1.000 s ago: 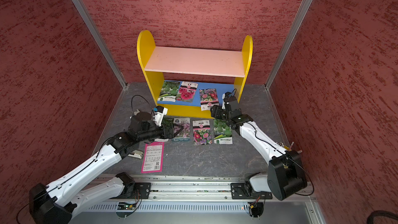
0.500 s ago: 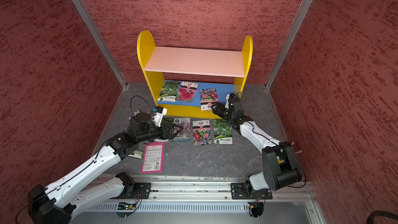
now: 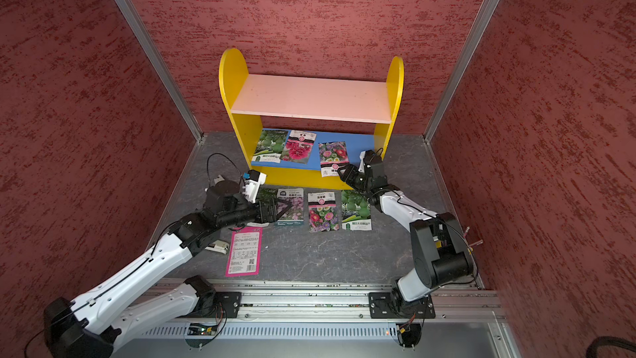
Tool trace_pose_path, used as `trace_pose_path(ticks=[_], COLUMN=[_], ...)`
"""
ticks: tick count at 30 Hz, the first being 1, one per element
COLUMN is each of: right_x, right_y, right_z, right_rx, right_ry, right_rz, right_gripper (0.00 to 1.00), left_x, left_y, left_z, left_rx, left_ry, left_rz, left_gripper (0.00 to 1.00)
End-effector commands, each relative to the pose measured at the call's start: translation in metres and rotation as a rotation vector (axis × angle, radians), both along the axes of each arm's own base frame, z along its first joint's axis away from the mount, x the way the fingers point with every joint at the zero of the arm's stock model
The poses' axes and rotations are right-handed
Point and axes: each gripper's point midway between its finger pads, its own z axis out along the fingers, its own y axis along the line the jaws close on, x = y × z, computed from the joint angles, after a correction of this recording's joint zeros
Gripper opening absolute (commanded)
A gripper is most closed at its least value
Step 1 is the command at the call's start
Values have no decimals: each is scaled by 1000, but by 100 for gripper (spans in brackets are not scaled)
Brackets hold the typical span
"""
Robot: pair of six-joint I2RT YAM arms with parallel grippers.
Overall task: Take the seed bag off the shelf
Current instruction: Pick up the seed packet from the shelf.
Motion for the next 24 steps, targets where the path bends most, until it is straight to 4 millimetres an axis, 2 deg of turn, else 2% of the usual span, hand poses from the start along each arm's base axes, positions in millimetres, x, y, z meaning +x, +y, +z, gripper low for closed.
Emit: trace_pose_path(ticks=[1, 9, 16, 21, 22, 24], right_x=[5, 3, -2, -3, -5, -4], right_y=[-3, -8, -11, -11, -12, -11], right_z=[14, 22, 31, 36, 49, 54], right_rx=[21, 24, 28, 25, 31, 26], right_ry=[-49, -66, -89, -107, -134, -143], right_rz=[0, -8, -9, -5, -3, 4], right_gripper=[46, 27, 17, 9, 8, 4], left_x=[1, 1, 2, 5, 5, 5], left_y=[1, -2, -8, -15, -16, -17], left_z=[1, 3, 3, 10, 12, 16], left_rx=[-7, -20, -59, -94, -103, -124], left_ry=[-2, 0, 8, 20, 23, 13], left_rz=[1, -5, -20, -33, -35, -36], left_gripper=[100, 100, 100, 100, 100, 100])
